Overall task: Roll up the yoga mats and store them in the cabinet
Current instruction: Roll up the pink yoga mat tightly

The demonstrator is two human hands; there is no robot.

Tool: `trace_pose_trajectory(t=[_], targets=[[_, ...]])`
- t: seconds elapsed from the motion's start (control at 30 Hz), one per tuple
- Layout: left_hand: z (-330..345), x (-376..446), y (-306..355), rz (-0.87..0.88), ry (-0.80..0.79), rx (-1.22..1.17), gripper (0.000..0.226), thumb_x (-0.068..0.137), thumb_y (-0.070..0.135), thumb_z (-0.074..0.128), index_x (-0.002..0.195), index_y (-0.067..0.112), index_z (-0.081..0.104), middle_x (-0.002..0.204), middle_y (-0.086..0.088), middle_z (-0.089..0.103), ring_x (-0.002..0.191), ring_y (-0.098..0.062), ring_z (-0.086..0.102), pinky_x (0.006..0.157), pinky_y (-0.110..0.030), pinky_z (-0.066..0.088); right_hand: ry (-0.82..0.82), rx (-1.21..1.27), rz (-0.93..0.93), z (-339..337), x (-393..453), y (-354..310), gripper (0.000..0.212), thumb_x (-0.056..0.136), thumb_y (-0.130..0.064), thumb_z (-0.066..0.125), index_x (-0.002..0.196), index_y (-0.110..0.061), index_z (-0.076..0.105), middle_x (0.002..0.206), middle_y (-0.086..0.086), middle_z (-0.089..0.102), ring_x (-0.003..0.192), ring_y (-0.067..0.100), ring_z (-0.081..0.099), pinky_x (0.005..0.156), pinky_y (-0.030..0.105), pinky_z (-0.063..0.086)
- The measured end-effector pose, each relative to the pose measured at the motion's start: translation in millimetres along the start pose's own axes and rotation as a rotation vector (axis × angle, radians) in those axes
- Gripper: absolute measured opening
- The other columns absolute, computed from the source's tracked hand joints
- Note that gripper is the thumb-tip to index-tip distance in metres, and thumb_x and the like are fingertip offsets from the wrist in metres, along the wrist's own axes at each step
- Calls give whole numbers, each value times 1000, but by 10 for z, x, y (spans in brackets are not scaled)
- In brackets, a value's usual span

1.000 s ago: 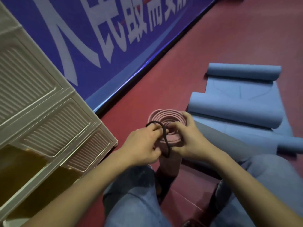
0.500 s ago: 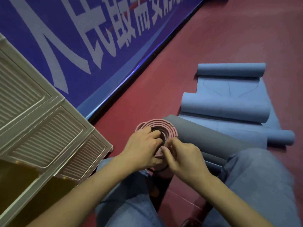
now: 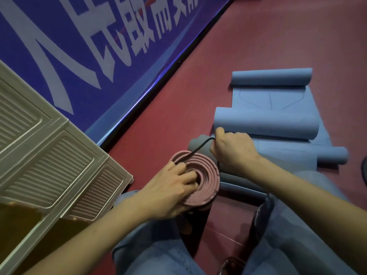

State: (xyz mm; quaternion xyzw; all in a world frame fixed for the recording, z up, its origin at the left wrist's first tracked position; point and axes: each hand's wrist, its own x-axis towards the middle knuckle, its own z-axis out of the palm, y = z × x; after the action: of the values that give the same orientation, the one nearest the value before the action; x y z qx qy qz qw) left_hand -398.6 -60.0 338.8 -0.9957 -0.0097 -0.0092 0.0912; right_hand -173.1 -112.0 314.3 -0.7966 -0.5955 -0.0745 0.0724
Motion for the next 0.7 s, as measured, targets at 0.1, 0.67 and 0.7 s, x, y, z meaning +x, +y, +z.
trace_pose_trajectory(t=[0.1, 0.67, 0.7], targets=[[30, 12, 141, 44, -9, 18, 38, 79, 56, 64, 98, 22, 66, 98, 6, 53, 86, -20, 43, 70, -37, 35, -329, 75, -36, 94, 102, -107, 20, 99, -27, 49, 99, -11, 61, 108, 13, 70, 95, 37, 66, 65, 35, 37], [-6, 125, -166, -918, 462, -557, 56, 81, 35, 61, 135, 23, 61, 124, 12, 53, 114, -13, 56, 101, -30, 46, -584, 556, 42, 905, 33, 55, 32, 81, -39, 46, 69, -11, 54, 73, 7, 63, 73, 32, 59, 70, 45, 55], [-10, 120, -259, -963, 345, -508, 55, 83, 44, 61, 135, 26, 62, 121, 12, 59, 109, -11, 60, 98, -34, 50, -594, 558, 35, 908, 32, 48, 36, 78, -42, 43, 72, -9, 57, 76, 8, 65, 74, 32, 60, 71, 45, 56]])
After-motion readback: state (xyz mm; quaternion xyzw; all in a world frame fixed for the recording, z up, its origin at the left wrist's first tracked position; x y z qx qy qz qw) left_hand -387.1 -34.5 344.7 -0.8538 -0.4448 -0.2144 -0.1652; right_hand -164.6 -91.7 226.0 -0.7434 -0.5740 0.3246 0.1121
